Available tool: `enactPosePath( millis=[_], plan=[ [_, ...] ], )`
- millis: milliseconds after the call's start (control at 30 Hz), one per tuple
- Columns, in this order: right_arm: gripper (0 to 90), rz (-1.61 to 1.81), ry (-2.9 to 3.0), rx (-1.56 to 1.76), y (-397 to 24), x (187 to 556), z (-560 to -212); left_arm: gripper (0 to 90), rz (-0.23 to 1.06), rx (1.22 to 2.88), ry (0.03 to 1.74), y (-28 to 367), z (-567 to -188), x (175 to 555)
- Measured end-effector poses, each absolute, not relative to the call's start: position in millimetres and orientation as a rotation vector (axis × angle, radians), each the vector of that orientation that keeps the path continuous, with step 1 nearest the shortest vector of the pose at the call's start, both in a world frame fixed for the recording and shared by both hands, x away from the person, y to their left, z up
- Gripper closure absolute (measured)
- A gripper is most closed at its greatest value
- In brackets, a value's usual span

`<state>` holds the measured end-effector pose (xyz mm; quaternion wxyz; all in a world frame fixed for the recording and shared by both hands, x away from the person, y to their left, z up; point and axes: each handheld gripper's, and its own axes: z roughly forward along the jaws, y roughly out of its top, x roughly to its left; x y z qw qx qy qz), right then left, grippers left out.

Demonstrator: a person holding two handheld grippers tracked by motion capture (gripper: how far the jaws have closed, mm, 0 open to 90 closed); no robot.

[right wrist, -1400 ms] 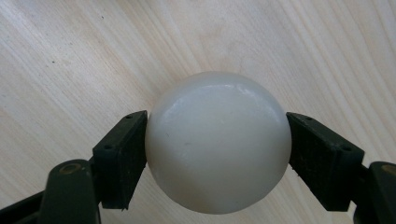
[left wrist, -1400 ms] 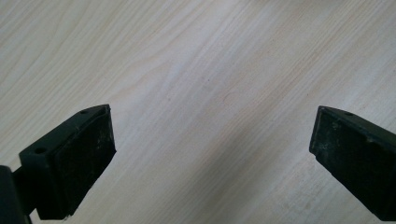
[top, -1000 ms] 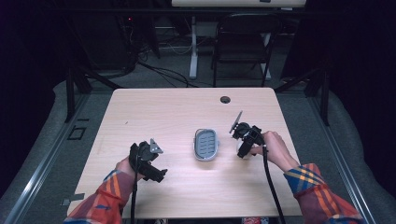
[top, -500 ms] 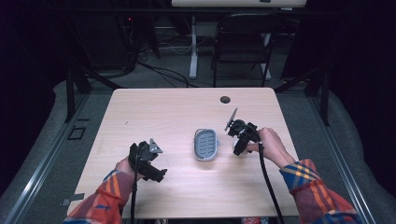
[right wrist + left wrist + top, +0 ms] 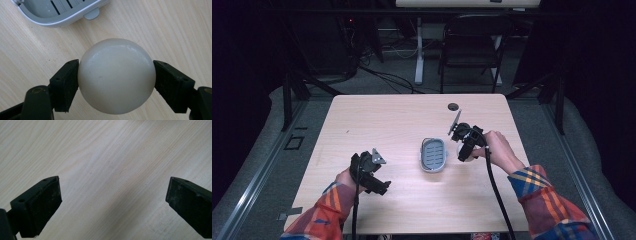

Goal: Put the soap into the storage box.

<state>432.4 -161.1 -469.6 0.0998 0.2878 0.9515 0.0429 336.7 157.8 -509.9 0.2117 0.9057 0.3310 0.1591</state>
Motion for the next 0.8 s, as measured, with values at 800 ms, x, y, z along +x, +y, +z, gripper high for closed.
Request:
enactPosePath(
  millis=[800],
  plan=[
    [23.6, 0.156, 2.816, 0.771, -133.4, 442.2, -441.9, 0.2, 0.441, 2.515, 0.923, 157.7, -510.0, 337.1]
  ],
)
